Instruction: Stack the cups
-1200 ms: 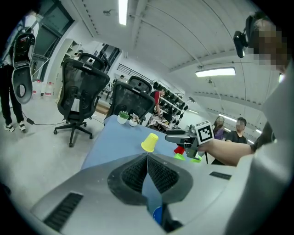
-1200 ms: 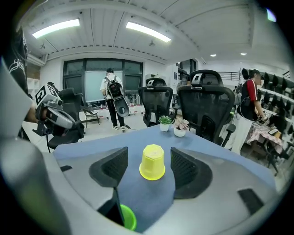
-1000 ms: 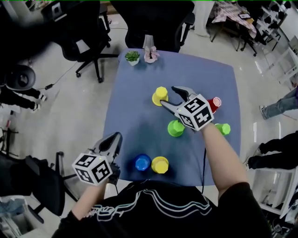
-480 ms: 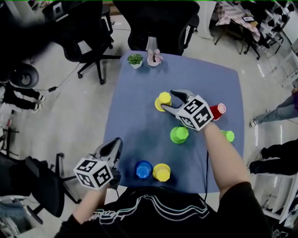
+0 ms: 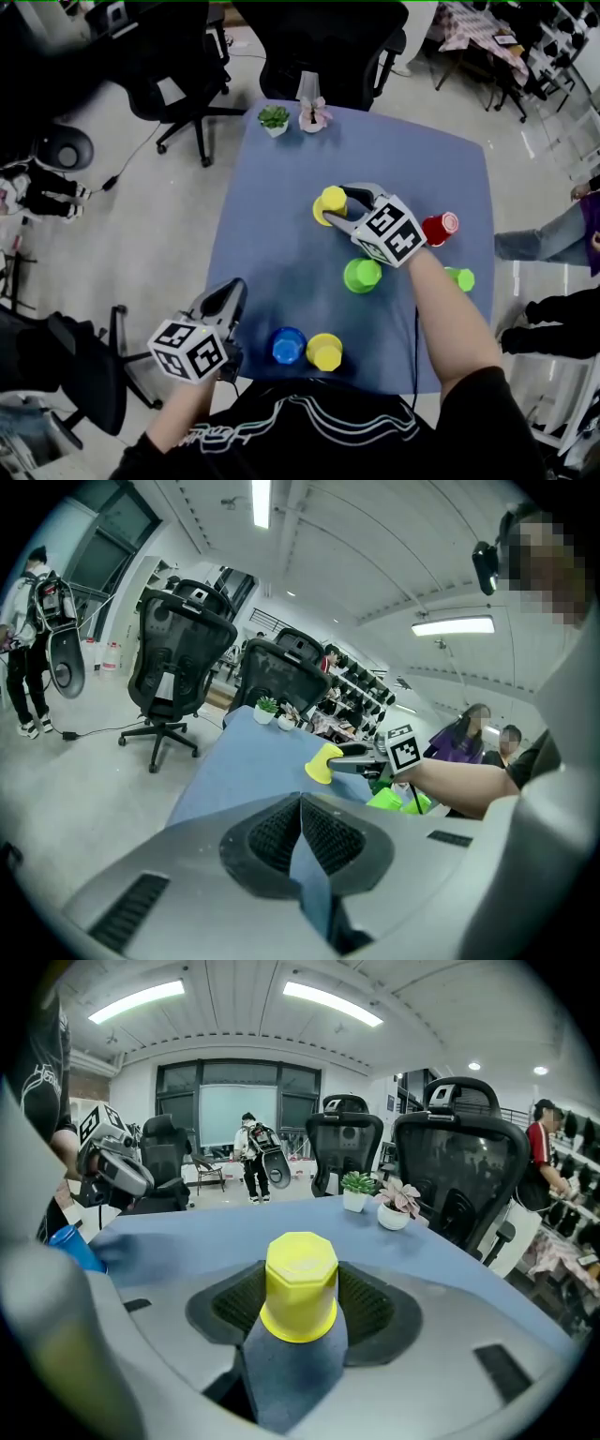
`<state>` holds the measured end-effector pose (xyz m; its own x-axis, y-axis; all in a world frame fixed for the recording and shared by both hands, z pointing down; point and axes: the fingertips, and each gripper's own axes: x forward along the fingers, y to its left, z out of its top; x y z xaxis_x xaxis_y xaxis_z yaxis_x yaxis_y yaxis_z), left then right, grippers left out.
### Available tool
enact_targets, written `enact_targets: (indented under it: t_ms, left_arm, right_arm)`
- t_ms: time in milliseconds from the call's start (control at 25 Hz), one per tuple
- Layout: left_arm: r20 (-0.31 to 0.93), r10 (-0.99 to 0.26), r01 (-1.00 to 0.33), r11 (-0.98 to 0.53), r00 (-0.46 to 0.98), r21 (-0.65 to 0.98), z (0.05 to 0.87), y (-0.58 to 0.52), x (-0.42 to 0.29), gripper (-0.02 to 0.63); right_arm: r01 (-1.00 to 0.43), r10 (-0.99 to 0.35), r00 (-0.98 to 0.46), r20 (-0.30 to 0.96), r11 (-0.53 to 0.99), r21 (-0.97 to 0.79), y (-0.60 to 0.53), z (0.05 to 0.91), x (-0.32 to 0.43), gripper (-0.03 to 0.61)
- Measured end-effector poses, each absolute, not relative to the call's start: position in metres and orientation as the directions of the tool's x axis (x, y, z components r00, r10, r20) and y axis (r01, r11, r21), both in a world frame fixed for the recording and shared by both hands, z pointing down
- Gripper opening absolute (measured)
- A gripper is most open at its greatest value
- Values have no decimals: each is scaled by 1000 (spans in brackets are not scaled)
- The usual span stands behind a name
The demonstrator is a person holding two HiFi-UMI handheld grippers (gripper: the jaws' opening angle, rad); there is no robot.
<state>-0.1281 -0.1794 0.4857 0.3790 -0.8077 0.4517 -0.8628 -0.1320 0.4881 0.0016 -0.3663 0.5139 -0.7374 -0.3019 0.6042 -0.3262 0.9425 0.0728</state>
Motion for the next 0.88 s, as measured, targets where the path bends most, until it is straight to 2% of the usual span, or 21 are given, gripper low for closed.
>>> enact_targets:
  t_ms: [480,880]
  left_arm:
    - [451,-806,-864,-141,384,484,486,-182,-128,26]
    - [438,-797,-854,-177,416,488,469,-180,-124,25]
  right_arm:
    - [-328,-316,-745,588,940,89,-369,505,6,252]
    - [-400,-397,-725,562,908,124,-367,470,25,250]
